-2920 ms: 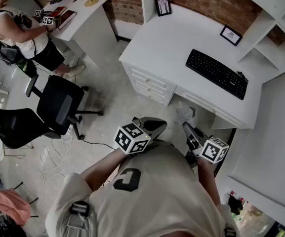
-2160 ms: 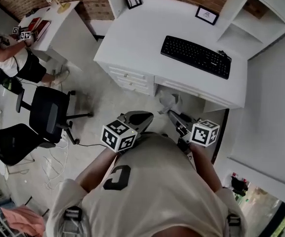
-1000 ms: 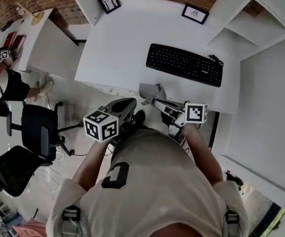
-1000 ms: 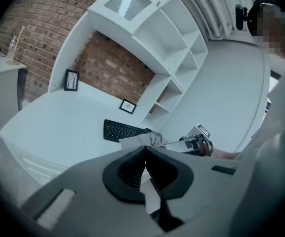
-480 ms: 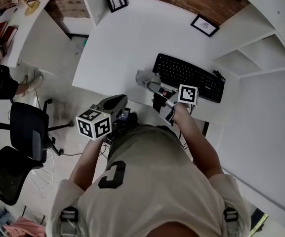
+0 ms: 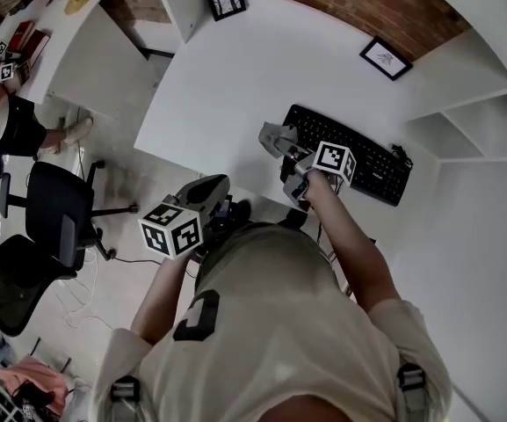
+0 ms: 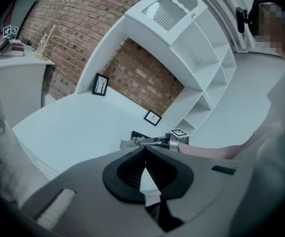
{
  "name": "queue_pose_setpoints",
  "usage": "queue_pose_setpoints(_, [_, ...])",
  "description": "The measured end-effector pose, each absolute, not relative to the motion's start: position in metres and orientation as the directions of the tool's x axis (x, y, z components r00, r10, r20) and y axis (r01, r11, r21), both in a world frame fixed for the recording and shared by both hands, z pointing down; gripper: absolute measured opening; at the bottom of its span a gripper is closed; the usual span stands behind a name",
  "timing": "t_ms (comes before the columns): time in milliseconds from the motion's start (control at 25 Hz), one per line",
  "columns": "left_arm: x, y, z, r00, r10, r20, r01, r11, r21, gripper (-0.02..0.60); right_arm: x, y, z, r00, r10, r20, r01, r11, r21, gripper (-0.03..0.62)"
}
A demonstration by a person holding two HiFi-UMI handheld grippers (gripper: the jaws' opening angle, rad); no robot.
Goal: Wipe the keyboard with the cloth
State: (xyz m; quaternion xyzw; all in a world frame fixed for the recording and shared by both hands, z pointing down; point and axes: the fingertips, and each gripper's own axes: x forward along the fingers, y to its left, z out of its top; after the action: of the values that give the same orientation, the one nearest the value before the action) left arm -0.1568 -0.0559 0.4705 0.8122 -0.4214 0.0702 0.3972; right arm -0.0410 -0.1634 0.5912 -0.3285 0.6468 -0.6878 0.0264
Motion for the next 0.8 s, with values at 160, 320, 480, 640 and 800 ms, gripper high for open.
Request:
queue_pose_setpoints(160, [-0.142,-0.057,0.469,0.606,-0.642,0.469,-0.766,-0.312,0.562,0.005,-0.026,-0.171,0.609,-0.757,-0.438,0.486,-0.469,-0.153,-0.87,0.015])
queue_pose_setpoints(320, [-0.134,-0.055,0.47,0.584,-0.655,0.479,-0.78,-0.291,0.554,0.005,-0.013,-0.171,0.622,-0.721,-0.4,0.566,-0.576,-0.107,-0.81,0.015])
queue_pose_setpoints(480, [-0.13,-0.053,0.47,0.573,-0.66,0.486,-0.789,-0.285,0.544,0.005,-0.01,-0.175,0.622,-0.699,-0.405,0.589,-0.618,-0.073,-0.783,0.015])
queue_pose_setpoints(640, [-0.131,-0.052,0.472,0.564,-0.661,0.495,-0.803,-0.296,0.518,0.005,-0.003,-0.176,0.623,-0.657,-0.417,0.628,-0.671,-0.056,-0.739,0.015])
queue_pose_setpoints(800, [-0.135,-0.051,0.471,0.573,-0.657,0.49,-0.798,-0.312,0.515,0.005,0.005,-0.176,0.622,-0.622,-0.428,0.656,-0.714,-0.035,-0.699,0.015])
